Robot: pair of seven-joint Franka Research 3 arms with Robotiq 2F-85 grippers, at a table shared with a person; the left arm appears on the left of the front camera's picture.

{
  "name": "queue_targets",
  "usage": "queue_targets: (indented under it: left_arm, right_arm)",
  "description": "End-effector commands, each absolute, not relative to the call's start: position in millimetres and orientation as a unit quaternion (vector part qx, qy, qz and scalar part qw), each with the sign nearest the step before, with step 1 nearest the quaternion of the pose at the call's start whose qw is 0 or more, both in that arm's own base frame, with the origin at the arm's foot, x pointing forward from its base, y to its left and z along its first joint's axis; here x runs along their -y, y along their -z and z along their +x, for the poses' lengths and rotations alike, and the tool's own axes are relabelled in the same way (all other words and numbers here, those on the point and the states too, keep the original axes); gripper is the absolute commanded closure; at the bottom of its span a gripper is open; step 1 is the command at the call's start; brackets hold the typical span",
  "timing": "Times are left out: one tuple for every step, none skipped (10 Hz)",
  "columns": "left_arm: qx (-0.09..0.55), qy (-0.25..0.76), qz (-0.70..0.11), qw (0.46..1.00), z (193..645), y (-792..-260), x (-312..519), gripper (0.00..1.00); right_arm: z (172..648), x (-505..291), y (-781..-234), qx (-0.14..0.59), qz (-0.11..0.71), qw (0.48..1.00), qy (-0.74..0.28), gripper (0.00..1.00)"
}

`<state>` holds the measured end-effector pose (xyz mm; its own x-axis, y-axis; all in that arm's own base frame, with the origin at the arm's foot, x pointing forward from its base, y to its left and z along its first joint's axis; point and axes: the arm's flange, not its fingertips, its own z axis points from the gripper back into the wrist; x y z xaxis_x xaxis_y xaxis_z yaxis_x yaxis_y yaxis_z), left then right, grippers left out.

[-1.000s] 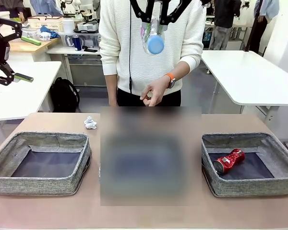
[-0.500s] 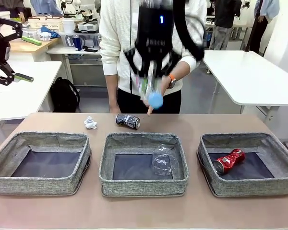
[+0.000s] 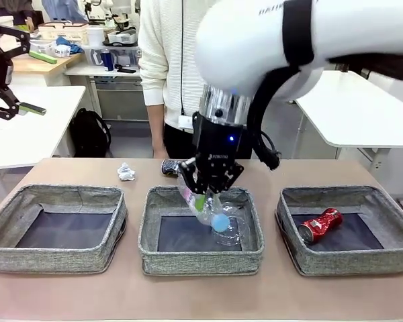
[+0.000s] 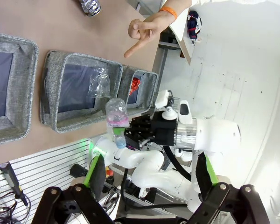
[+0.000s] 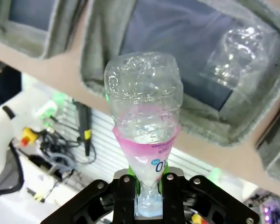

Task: Sort the waste into the appropriate baskets.
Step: Place the picked waste into the Fabric basket indicated by the person.

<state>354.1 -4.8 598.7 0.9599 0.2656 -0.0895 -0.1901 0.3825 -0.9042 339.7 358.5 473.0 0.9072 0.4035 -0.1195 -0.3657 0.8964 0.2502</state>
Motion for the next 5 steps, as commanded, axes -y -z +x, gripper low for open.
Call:
queue_targets:
  left_arm:
    - [0.033, -0.131, -0.536, 0.833, 352.3, -599.6, 3.2, 0.00]
    - [0.033, -0.131, -0.536, 0.833, 352.3, -599.6, 3.2, 0.00]
    - [0.033, -0.131, -0.536, 0.833, 352.3, -599.6, 3.2, 0.00]
    - [0.033, -0.131, -0.536, 0.833, 352.3, -599.6, 3.2, 0.00]
    - [0.033, -0.131, -0.536, 0.833, 352.3, -599.6, 3.2, 0.00]
  right_arm:
    - [340.9, -357.6, -471.7, -0.045, 0.083, 0.978, -0.186, 0.81]
    - [343.0, -357.8, -470.0, -0.047, 0.092, 0.978, -0.180, 0.81]
    - [343.9, -357.1, -470.3, -0.043, 0.097, 0.979, -0.174, 0.81]
    - [344.0, -357.1, -470.0, -0.042, 0.103, 0.979, -0.170, 0.81]
    - [344.6, -356.5, -469.7, -0.037, 0.105, 0.980, -0.163, 0.81]
